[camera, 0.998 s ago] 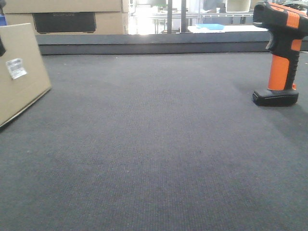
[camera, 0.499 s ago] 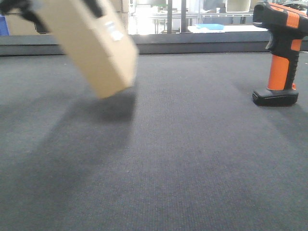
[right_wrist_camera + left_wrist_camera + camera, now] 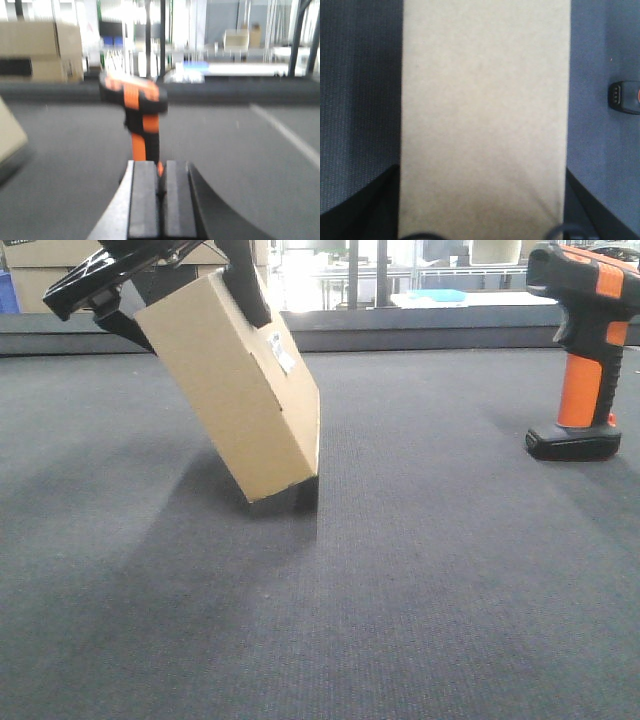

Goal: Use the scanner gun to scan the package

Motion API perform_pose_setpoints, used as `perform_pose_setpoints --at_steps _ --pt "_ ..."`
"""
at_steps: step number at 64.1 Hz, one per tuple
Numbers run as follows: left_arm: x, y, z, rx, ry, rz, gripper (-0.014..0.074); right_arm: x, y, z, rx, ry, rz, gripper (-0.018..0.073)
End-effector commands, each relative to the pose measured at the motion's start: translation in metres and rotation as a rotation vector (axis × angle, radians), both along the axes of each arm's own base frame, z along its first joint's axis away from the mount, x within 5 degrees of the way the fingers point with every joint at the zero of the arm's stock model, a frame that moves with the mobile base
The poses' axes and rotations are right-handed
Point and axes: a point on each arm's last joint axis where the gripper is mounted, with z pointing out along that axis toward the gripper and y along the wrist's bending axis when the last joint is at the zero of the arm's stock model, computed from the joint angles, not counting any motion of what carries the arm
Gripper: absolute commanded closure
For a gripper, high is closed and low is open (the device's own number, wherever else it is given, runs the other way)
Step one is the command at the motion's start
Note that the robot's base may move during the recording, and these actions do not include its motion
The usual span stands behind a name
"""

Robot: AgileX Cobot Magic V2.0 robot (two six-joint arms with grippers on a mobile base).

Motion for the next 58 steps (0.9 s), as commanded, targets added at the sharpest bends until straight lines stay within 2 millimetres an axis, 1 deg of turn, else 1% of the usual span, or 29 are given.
perform_pose_setpoints --at_steps 1,3,11,18,29,36,45,49,58 --pt "-0.001 -0.002 0.004 -0.019 -0.027 0.005 0.0708 -0.004 -0.001 0.015 -0.008 -0.156 -0.012 0.0724" --pt "-0.001 -0.002 0.004 -0.019 -0.027 0.005 0.0708 -0.004 -0.001 0.017 -0.014 -0.162 -0.012 0.0724" --pt "0.000 -0.002 0.004 -0.020 -0.029 0.006 0.0708 -0.009 0.001 0.039 -0.014 -0.125 -0.002 0.0724" --pt "0.000 -0.003 0.004 -0.021 -0.030 0.007 0.0708 -0.005 0.001 0.055 -0.009 -0.055 0.002 0.0724" --pt "0.000 -0.003 0.004 -0.021 -0.030 0.007 0.0708 0.014 -0.001 0.083 -0.003 0.019 0.003 0.0724" --pt "0.000 -0.003 0.004 -0.019 -0.027 0.006 0.0708 0.037 -0.003 0.095 0.001 0.097 0.003 0.0724" --pt "0.000 -0.003 0.004 -0.020 -0.030 0.007 0.0708 0.070 -0.005 0.096 0.011 0.219 0.004 0.0724" --pt "0.000 -0.003 0.004 -0.020 -0.030 0.007 0.0708 0.086 -0.006 0.092 0.027 0.281 0.004 0.0724" --pt "0.000 -0.003 0.004 -0.020 -0.030 0.007 0.0708 0.111 -0.009 0.080 0.033 0.334 0.000 0.0724"
